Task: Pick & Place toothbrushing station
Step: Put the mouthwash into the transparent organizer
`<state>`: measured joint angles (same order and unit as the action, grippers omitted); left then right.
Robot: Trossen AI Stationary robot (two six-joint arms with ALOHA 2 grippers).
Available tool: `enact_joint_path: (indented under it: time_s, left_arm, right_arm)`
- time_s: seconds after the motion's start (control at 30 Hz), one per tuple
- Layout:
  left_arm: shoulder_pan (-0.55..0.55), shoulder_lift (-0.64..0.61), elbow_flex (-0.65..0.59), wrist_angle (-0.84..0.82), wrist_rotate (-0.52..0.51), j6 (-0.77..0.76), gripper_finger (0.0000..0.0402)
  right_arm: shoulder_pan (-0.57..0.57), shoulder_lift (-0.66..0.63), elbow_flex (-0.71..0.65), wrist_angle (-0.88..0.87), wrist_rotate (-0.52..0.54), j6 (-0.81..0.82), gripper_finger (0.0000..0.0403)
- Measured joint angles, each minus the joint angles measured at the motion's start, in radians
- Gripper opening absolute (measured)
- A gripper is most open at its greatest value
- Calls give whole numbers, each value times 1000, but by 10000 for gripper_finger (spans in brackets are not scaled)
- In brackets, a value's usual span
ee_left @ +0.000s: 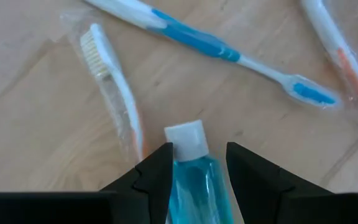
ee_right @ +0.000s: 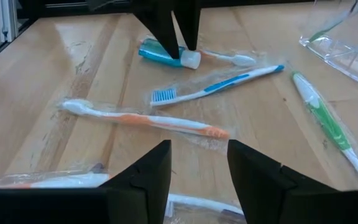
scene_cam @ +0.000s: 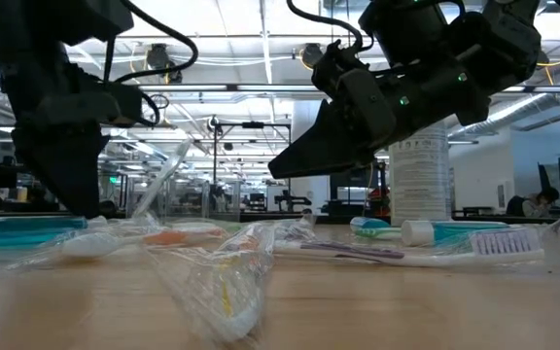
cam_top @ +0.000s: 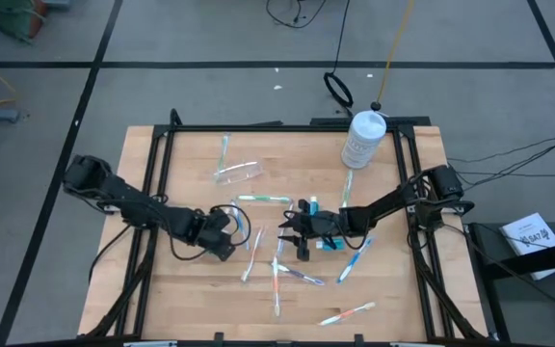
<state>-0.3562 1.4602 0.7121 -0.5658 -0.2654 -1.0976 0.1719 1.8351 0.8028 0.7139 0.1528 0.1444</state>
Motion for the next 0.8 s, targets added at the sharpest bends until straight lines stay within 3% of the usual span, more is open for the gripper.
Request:
enact_joint_path:
  time_s: [0.43, 0.6, 0.8]
  left_arm:
    - [61, 99, 4, -1, -26, 64, 154]
    - [66, 119, 5, -4, 7, 82, 153]
    - [67, 101, 4, -5, 25, 96, 111]
  right_arm:
    - [0, 0, 0, -2, 0, 0, 142]
    - [0, 0, 0, -8, 0, 0, 142]
    - [0, 0, 0, -8, 0, 0, 141]
